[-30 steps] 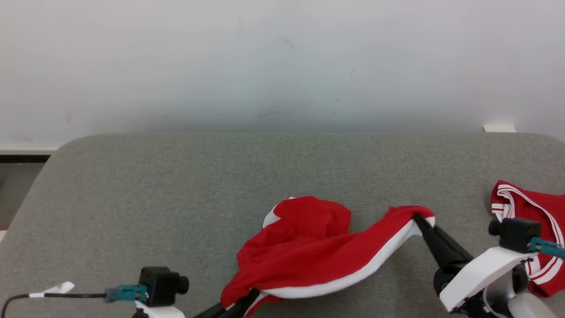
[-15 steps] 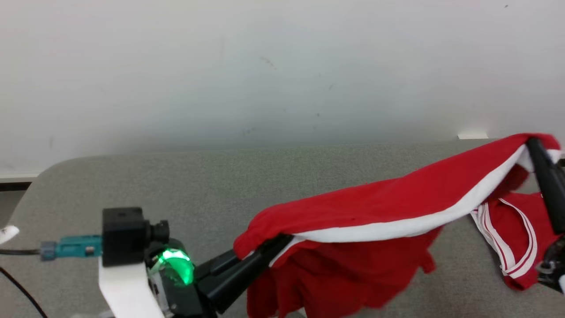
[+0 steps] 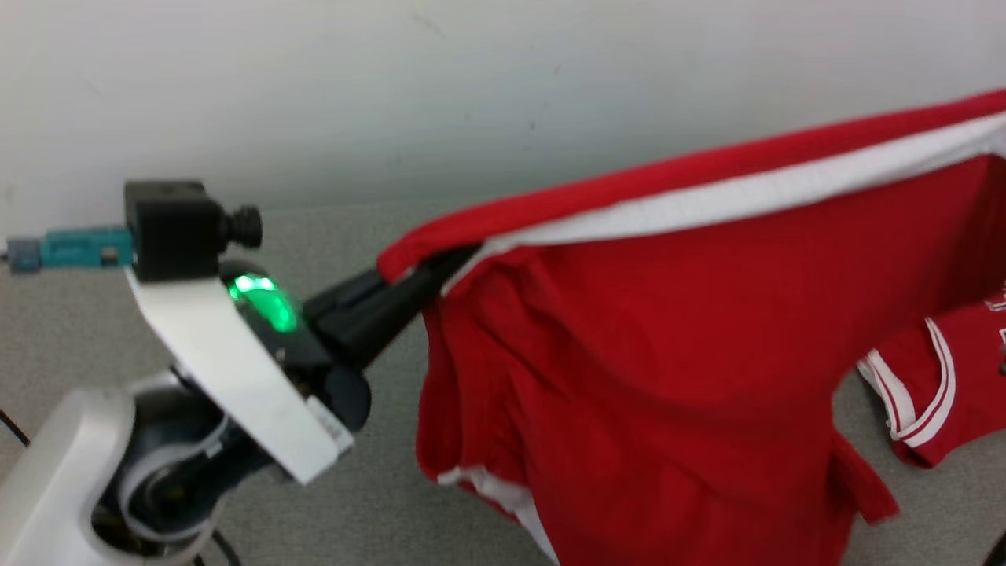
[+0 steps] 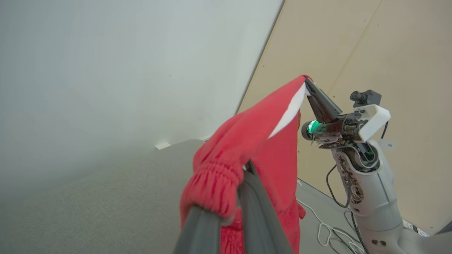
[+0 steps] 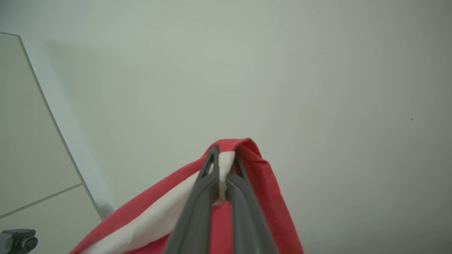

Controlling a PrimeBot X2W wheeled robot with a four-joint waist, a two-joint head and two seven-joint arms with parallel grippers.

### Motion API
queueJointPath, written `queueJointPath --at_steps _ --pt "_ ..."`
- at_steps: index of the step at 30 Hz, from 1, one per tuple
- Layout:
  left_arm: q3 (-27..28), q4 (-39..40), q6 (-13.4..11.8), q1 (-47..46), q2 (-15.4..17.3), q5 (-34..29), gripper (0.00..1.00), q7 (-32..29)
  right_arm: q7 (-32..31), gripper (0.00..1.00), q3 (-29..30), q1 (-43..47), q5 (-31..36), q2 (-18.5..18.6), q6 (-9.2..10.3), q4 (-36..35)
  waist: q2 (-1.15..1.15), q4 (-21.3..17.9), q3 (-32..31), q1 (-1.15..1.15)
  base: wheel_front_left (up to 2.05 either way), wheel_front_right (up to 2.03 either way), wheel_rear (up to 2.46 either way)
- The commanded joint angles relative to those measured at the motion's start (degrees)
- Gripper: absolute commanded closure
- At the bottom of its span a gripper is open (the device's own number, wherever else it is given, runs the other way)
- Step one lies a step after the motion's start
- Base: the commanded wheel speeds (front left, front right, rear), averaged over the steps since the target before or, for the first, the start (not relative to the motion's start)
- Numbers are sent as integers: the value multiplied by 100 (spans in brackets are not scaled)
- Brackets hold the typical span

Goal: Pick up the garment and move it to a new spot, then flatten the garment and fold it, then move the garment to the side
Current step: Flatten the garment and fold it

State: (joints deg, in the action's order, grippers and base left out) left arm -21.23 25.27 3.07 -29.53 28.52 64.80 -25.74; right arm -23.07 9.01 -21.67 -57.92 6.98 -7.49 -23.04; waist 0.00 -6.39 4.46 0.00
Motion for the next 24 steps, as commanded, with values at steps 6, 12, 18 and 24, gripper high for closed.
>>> queueJointPath --at_steps 6,12,18,24 --pt "-61 -1413 85 -1639 -350 -611 100 75 -142 100 -146 -2014 940 -352 1 1434 0 -128 1412 0 0 0 0" --pt "-242 -3425 274 -3367 -939 -1605 100 1074 748 100 -473 -4067 1558 -412 1 3494 0 -118 2054 0 0 0 0" --pt "-518 -5176 398 -4236 -1289 -2375 100 2569 1809 100 -1116 -4864 1539 -402 1 5017 0 -140 2369 0 0 0 0" --pt "-1299 -5881 442 -3735 -1259 -2241 100 3337 2301 100 -1829 -4040 1236 -398 1 5317 0 -171 2330 0 0 0 0"
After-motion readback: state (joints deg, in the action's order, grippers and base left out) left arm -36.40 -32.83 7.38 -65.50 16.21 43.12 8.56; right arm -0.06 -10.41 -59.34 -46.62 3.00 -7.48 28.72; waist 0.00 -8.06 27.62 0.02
